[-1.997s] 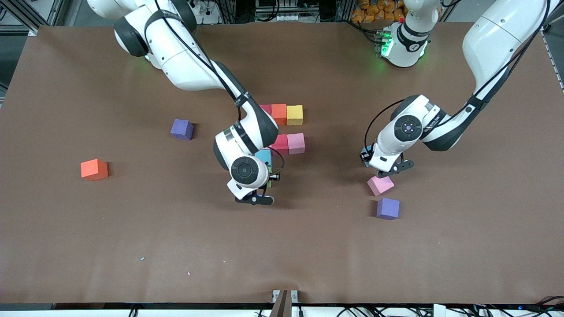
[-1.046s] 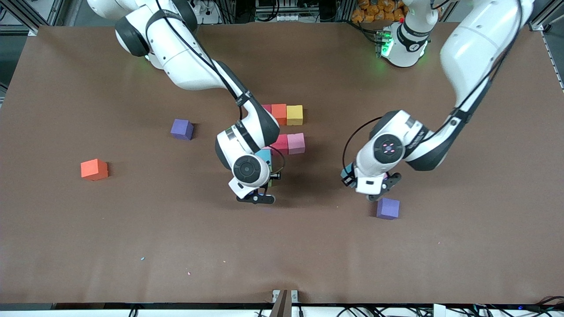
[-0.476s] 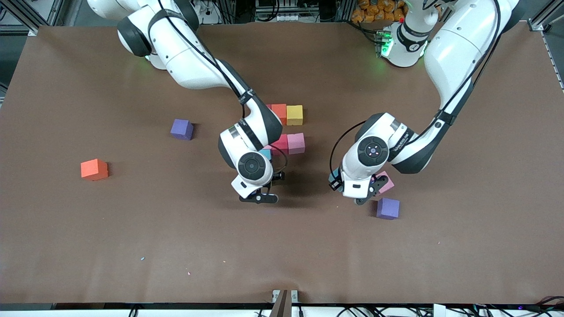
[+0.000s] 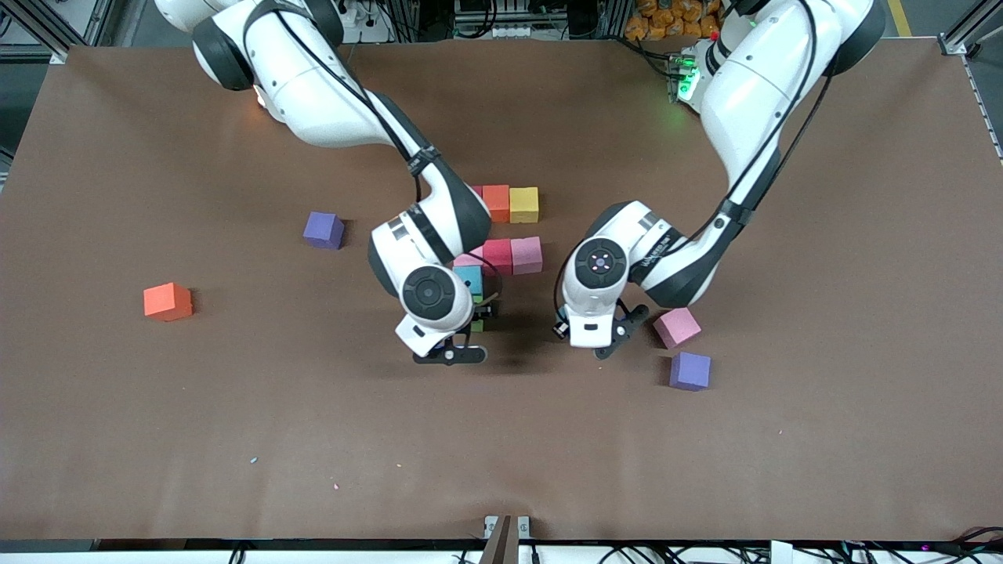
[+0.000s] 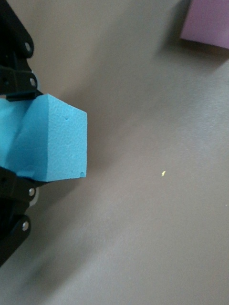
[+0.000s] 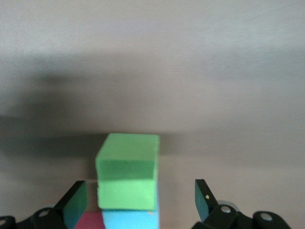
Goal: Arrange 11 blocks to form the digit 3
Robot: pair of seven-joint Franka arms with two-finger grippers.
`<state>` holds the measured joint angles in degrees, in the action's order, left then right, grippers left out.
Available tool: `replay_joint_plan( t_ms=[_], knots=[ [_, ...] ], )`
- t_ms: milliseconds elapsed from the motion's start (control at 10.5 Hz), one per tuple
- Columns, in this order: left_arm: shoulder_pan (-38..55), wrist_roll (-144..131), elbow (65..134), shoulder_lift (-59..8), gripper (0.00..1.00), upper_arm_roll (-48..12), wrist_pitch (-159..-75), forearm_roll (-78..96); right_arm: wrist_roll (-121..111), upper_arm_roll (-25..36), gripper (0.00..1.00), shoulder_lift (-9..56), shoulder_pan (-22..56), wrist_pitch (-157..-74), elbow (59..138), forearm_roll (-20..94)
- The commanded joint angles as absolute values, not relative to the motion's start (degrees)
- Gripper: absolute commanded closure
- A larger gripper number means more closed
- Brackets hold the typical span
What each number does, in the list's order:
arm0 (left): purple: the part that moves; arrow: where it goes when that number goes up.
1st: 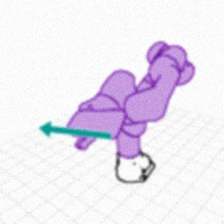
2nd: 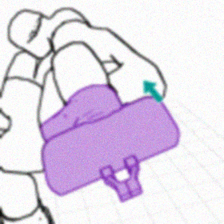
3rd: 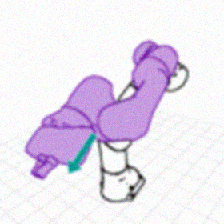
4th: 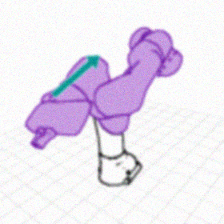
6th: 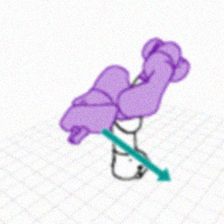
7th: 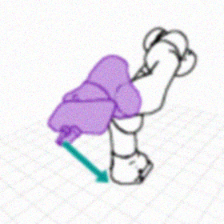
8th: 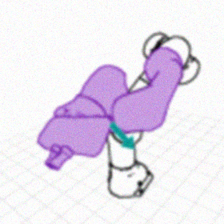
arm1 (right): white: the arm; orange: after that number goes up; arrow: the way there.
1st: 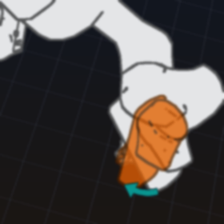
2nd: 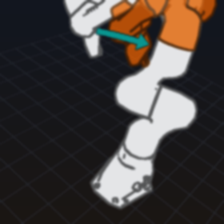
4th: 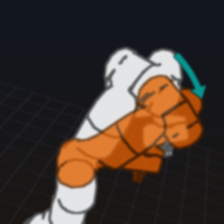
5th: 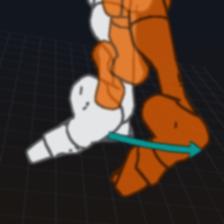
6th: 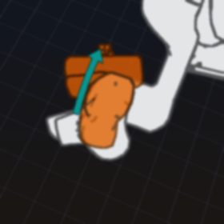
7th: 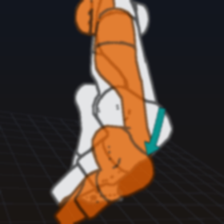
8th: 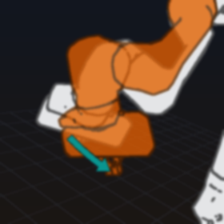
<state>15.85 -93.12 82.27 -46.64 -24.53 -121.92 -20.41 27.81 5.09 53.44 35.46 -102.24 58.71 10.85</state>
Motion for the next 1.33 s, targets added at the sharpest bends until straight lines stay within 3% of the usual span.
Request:
replay_joint_plan(
  t_ms=[0, 666, 761, 951, 1046, 1236],
  knots=[
    [17.75, -99.38, 78.75, -48.95, 1.0, -23.82, -121.72, -18.98, 22.09, 5.09, 0.0, 50.37, 31.22, -98.8, 59.41, 9.24],
    [22.41, -118.9, 72.25, -54.84, 1.0, -23.73, -126.74, -18.81, 1.96, 9.4, 0.0, 45.1, 19.09, -89.05, 59.76, 6.5],
    [22.67, -121.18, 72.16, -55.02, 1.0, -23.64, -126.74, -18.29, -0.68, 9.4, 0.0, 43.09, 17.25, -89.38, 62.72, 6.5],
    [22.85, -124.34, 72.25, -55.46, 1.0, -23.64, -126.74, -17.49, -6.21, 9.4, 0.0, 39.31, 14.6, -92.79, 70.36, 6.5],
    [23.03, -125.67, 72.16, -55.46, 1.0, -23.73, -126.91, -17.4, -8.94, 9.49, 0.0, 35.37, 13.81, -97.08, 77.8, 6.5],
    [23.12, -126.38, 72.16, -55.89, 1.0, -23.73, -128.75, -15.48, -9.84, 9.49, 0.0, 25.28, 13.97, -114.78, 97.99, 5.37]
  ],
)
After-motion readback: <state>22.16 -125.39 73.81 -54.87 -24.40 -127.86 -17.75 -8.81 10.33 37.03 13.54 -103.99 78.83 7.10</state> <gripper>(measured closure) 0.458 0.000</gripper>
